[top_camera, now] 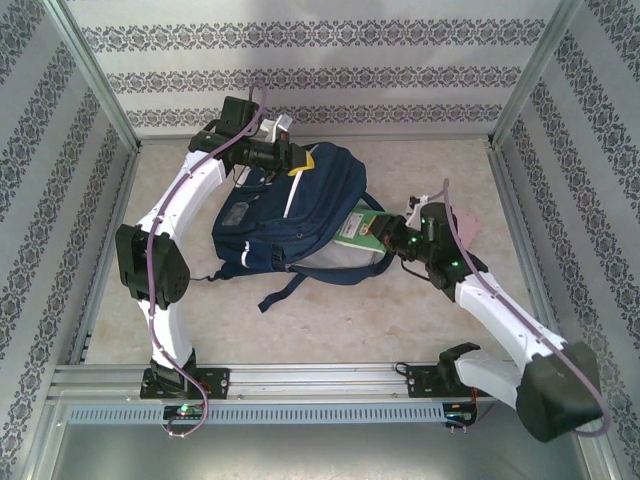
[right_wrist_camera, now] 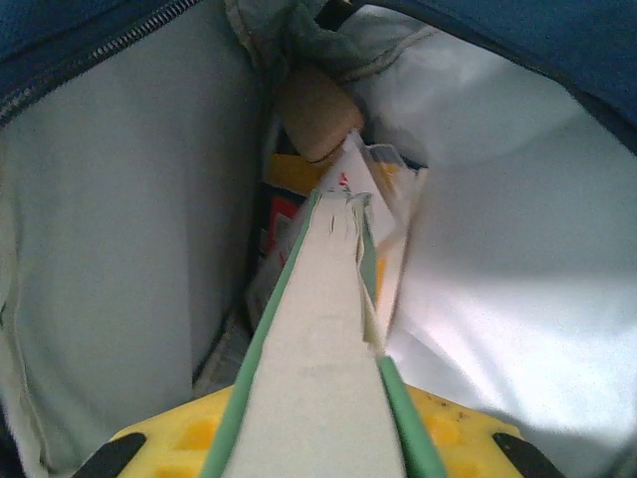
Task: Pack the student bag
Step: Place the loose stationery in the student bag.
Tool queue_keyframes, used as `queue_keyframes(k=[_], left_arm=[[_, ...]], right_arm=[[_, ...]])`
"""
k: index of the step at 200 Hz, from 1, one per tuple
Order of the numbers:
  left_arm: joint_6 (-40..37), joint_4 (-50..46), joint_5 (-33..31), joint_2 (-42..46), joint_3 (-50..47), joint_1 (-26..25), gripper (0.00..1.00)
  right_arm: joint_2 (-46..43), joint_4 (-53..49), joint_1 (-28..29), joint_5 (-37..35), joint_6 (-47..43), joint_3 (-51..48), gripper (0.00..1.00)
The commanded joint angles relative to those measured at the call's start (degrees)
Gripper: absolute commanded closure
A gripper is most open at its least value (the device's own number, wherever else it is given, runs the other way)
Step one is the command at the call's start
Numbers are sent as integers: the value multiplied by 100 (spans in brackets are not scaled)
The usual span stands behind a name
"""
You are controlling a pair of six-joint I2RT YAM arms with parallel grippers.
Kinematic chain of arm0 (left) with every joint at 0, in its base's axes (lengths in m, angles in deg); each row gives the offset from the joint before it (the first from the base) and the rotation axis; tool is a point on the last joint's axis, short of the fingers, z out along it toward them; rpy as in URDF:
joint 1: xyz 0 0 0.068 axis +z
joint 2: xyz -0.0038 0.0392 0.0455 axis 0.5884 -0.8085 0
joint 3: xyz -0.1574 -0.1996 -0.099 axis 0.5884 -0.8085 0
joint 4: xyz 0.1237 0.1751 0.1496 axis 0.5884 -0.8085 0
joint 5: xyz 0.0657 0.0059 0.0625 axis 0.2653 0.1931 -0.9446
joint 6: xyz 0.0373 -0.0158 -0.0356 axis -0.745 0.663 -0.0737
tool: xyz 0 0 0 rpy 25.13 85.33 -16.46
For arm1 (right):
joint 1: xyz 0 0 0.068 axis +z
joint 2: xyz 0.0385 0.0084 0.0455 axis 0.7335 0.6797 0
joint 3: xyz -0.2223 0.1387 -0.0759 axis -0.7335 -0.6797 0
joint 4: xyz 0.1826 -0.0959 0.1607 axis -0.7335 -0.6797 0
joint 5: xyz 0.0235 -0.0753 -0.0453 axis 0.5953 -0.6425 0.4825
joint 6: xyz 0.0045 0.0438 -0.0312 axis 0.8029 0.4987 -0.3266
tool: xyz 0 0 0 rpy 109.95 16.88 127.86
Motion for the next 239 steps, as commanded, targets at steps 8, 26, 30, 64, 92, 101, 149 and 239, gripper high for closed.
queue_keyframes(k=[8,26,30,64,92,101,149,239], left_arm=[[421,1172,810,500,133,112,100],[638,1434,869,546,28,142,100],[663,1465,871,552,9,143,100],[823,1635,916,611,3,157,100],[940,1778,919,666,-38,200,100],[990,1835,921,673,-54,218,100],[1033,1926,901,668,-144,217,100],[928,1645,478,653,-274,508,100]], right_arm=[[902,1975,276,292,617,570,100],[1444,2404,429,211,784,794,100],[1571,2508,456,203,839,854,100],[2762,3297,665,80,1278,1333,100],[3763,4183,772,-41,1806,1471,100],[3970,4194,842,-92,1775,1550,100],[5016,3938,1426,-284,1287,2145,95],[4451,2416,1739,-723,-103,2263,8]])
